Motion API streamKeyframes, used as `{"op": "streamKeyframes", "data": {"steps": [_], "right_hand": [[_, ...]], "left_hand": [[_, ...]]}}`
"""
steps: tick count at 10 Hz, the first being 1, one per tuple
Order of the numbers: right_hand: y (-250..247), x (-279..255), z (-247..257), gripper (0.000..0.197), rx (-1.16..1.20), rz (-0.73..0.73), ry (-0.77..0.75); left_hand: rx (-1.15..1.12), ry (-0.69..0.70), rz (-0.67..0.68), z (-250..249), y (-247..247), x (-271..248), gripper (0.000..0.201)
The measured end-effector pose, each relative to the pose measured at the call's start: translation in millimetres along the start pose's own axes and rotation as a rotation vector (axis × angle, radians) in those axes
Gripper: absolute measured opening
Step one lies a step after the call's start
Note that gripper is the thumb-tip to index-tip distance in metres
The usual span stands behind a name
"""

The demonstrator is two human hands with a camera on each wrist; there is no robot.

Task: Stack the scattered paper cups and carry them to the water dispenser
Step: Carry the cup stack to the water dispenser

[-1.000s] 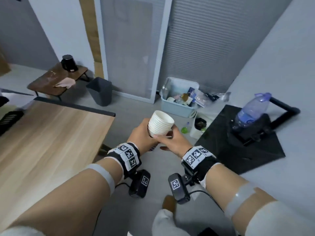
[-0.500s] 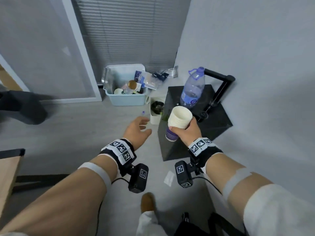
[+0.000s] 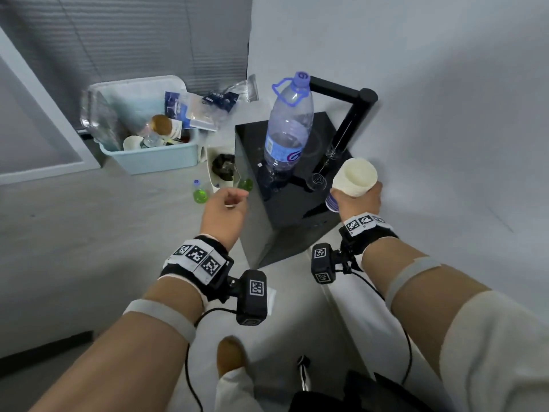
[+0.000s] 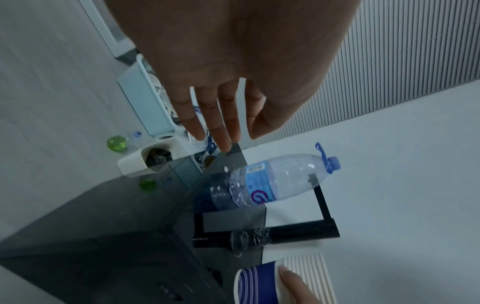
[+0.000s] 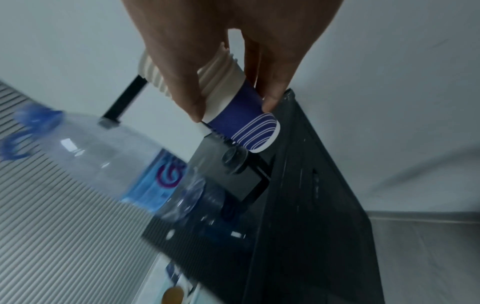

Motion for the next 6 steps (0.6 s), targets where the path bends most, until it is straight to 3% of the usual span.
{"op": "streamKeyframes", "data": {"steps": [3, 5, 6], "right_hand": [[17.8, 57.1, -20.9, 0.078, 0.051, -0.016, -0.047], [21.6, 53.2, -20.1, 0.083, 0.099, 0.009, -0.042], [26.4, 32.7, -27.6, 0.075, 0.091, -0.021, 0.044]], "left_hand": [[-0.040, 0.041, 0.084, 21.0, 54.7, 38.5, 0.020], [-0.052, 0.071, 0.116, 23.7, 63.4, 39.3, 0.015], [0.011, 0.053, 0.125, 32.8, 49.8, 29.3, 0.017]]}}
Point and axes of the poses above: each hand's wrist, its own x-axis towards the middle knuckle, its own y-axis out of the palm, z = x × y, the point moved 1 cm from there along x, towards the middle knuckle, and after that the axes turned 8 degrees about -x, right-handed, at the moved point
